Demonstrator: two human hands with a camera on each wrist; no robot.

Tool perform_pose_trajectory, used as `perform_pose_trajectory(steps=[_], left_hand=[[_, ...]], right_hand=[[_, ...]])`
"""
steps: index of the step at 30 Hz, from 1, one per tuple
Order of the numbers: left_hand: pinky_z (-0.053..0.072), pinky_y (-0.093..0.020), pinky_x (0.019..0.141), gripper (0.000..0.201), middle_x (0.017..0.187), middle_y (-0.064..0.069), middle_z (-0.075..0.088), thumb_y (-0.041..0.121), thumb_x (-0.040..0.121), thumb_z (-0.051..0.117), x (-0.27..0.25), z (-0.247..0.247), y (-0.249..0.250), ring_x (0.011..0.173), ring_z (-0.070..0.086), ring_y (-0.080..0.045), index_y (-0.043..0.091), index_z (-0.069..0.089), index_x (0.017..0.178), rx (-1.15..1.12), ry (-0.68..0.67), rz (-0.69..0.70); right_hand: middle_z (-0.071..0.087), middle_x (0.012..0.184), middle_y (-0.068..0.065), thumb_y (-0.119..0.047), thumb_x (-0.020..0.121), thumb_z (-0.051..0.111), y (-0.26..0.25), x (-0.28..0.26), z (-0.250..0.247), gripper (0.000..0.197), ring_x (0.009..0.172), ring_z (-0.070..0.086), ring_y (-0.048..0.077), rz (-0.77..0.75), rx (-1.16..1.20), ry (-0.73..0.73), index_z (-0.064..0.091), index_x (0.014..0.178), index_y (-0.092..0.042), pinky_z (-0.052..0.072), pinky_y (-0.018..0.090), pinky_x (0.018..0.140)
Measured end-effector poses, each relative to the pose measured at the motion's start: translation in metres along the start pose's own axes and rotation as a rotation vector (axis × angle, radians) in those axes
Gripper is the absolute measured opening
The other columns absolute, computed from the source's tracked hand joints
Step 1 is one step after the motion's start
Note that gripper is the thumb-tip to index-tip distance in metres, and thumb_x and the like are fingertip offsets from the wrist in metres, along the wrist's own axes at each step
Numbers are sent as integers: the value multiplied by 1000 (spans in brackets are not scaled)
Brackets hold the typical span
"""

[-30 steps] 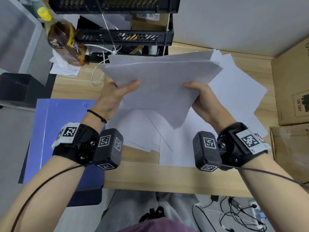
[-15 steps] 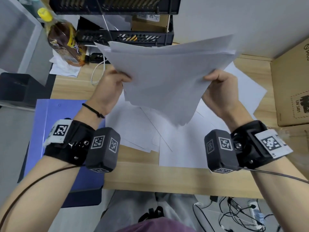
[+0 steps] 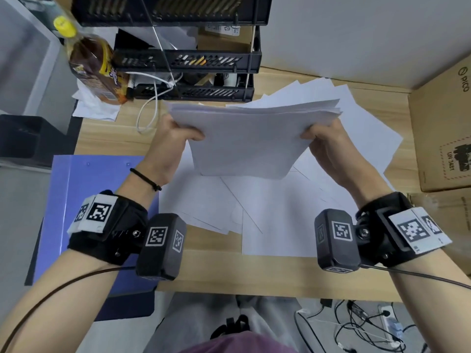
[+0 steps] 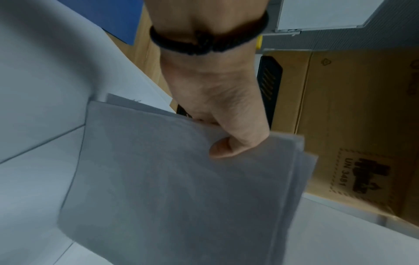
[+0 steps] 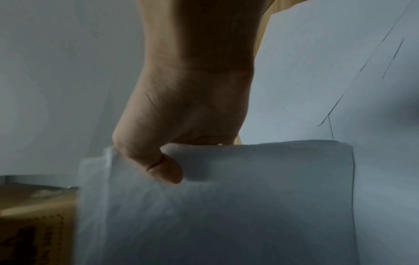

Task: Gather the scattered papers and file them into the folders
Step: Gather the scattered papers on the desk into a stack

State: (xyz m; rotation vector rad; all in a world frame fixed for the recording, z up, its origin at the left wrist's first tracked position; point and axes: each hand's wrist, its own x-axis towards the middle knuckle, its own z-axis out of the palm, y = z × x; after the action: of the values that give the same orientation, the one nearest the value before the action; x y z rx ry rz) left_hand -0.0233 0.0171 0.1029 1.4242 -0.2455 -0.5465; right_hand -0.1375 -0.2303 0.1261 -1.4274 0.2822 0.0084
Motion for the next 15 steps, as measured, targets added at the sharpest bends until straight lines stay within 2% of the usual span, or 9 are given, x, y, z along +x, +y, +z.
perform_pose_trajectory(steps=[2,5,8,11,13,15], left_hand=[[47,-32,88,50,89,7,73,-12,66,50,-1,-2,1,95,63,-18,27,77,83,-1,-13,13],[47,-32,93,50,94,11,73,-8,72,52,-2,-3,-8,98,63,-12,32,76,88,49,-24,-75],[44,-34,96,42,92,14,72,-10,81,53,-5,3,-24,98,62,-11,28,69,92,92,4,-196],[39,-36,107,33,100,13,70,-1,87,55,-10,9,-31,108,59,-16,29,65,96,79,-6,-298],[39,-34,107,34,102,13,68,-1,89,53,-14,10,-32,106,59,-12,30,62,98,86,-14,-328],[44,-30,100,36,99,12,68,-4,87,56,-15,9,-30,99,61,-8,29,62,98,102,4,-302]], right_hand=[[72,92,-9,5,75,40,2,-2,-7,44,93,63,9,15,32,18,71,92,-22,46,20,83],[69,104,-4,-1,73,43,19,-2,-11,42,101,61,15,118,-40,27,64,107,-14,45,30,91],[68,113,-3,-6,72,47,44,-4,-9,45,108,60,17,222,-83,44,62,112,-19,43,40,98],[66,120,-8,-5,86,51,60,-6,-7,39,115,59,15,288,-110,51,58,118,-27,42,38,104],[63,128,-8,-4,93,48,64,-7,-7,41,122,56,14,325,-164,35,53,126,-27,39,41,111],[62,129,-9,-3,94,48,61,-6,-9,43,124,55,12,327,-192,31,51,128,-29,37,40,113]])
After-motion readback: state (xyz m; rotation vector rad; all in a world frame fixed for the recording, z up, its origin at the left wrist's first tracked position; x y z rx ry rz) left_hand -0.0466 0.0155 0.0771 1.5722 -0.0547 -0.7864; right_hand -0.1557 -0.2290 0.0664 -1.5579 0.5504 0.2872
